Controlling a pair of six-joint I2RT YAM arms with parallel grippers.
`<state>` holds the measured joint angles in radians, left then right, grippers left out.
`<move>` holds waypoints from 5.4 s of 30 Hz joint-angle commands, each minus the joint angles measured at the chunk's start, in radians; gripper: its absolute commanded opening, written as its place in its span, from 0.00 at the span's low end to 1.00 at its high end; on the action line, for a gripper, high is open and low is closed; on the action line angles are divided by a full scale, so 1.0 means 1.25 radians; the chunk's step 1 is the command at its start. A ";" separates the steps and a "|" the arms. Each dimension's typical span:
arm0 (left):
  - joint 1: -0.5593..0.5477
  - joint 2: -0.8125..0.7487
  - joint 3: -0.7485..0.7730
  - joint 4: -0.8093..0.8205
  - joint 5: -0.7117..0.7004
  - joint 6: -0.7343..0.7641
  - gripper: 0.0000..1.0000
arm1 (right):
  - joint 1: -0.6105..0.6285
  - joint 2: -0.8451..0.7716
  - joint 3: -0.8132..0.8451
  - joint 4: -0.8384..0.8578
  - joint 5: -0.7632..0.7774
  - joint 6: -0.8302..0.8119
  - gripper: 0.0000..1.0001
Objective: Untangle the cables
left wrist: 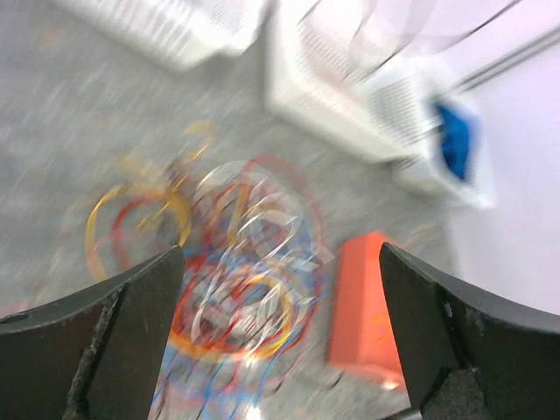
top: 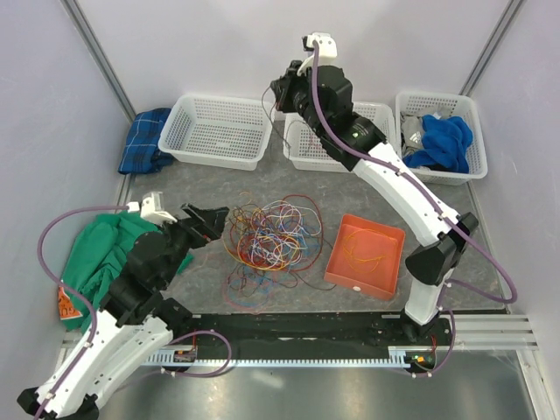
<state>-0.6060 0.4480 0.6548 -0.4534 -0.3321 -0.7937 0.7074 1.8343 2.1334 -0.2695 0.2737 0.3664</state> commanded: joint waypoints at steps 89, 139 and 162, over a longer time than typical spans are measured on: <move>0.002 0.538 0.499 0.422 0.387 0.518 0.02 | 0.169 -0.531 -0.488 -0.207 0.027 0.022 0.98; 0.378 1.451 1.306 0.480 0.148 0.347 0.70 | 0.168 -0.736 -1.097 0.104 0.202 0.037 0.98; -0.012 0.769 0.400 0.209 0.006 0.117 1.00 | 0.168 -0.838 -1.248 0.164 0.196 0.154 0.98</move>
<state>-0.5873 1.4139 1.2758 -0.0589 -0.2016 -0.5179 0.9188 0.8165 0.5930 -0.1123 0.5133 0.5362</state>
